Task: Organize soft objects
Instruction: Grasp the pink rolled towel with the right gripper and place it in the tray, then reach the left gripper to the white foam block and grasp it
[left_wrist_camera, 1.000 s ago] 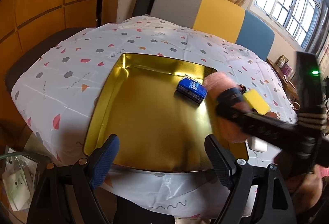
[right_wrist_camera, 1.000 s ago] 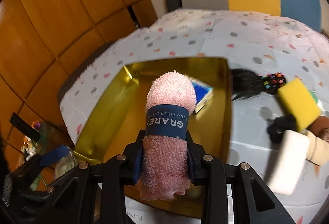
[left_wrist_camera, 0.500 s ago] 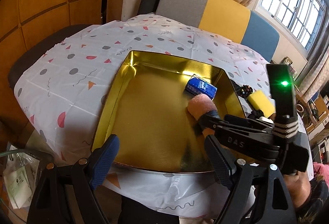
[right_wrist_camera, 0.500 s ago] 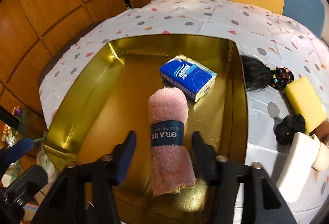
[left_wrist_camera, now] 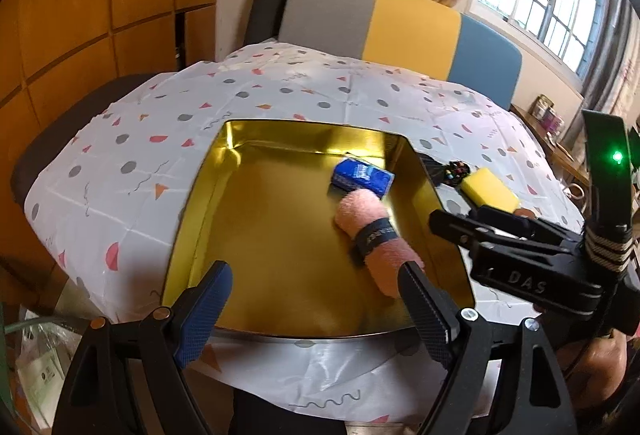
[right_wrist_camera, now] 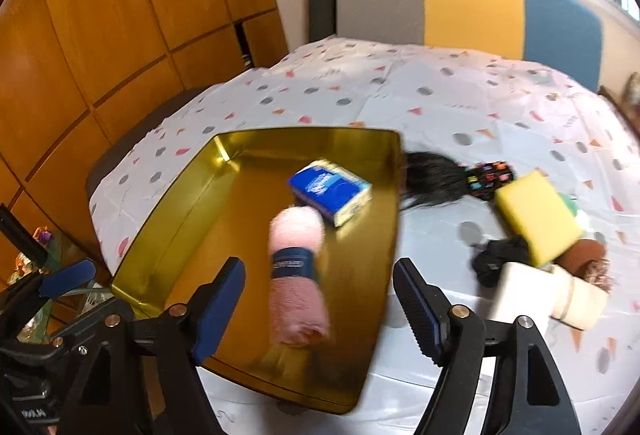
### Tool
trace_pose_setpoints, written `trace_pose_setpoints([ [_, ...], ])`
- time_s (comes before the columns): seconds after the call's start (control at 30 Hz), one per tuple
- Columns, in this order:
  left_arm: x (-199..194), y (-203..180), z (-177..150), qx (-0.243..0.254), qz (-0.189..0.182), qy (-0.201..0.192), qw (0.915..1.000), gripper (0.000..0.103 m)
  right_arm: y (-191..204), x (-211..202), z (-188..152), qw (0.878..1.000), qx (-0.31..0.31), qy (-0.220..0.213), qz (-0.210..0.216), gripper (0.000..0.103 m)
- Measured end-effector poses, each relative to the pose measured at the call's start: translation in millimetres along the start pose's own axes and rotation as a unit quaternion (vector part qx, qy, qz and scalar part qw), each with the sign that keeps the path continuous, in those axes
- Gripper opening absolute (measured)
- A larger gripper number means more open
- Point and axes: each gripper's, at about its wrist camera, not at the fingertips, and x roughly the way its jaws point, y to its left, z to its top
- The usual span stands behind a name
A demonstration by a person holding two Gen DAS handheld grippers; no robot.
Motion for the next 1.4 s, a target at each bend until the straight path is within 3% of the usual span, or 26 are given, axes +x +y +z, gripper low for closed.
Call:
trace_pose_setpoints([
  [0.5, 5.4, -63.0, 1.5, 0.080, -0.031, 0.010, 0.9963, 0.086, -109.8, -52.9, -19.8, 0.993, 0.065, -0.032, -0.089, 0.079],
  [0.93, 27.1, -155.8, 10.4, 0.147, -0.124, 0.051, 0.9801, 0.085, -243.9, -95.9, -58.6, 0.969, 0.147, -0.042, -0.196, 0.083],
  [1.13, 67.2, -214.9, -1.0, 0.192, -0.148, 0.100, 0.9650, 0.083, -281.7, -103.2, -74.8, 0.955, 0.223, -0.053, -0.187, 0.083],
  [1.4, 130.0, -251.2, -10.4, 0.206, -0.113, 0.148, 0.9608, 0.087, -280.7, -107.4, -73.0, 0.956, 0.232, -0.068, -0.167, 0.087],
])
